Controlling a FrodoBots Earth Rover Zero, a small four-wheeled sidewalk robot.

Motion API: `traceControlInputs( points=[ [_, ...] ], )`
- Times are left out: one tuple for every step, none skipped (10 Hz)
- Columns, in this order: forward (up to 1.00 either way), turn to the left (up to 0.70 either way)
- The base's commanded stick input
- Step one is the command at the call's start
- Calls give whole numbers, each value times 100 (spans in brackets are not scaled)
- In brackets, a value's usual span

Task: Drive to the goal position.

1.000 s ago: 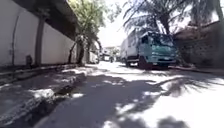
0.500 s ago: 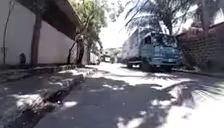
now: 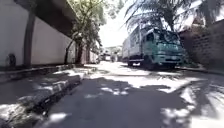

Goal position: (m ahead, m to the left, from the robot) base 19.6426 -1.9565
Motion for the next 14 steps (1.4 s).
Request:
traceControlInputs(
  points=[
    [70,0],
    [70,0],
    [70,0],
    [70,0],
    [70,0],
    [70,0],
    [70,0],
    [70,0],
    [70,0],
    [70,0],
    [85,0],
    [85,0],
    [85,0],
    [85,0]
  ],
)
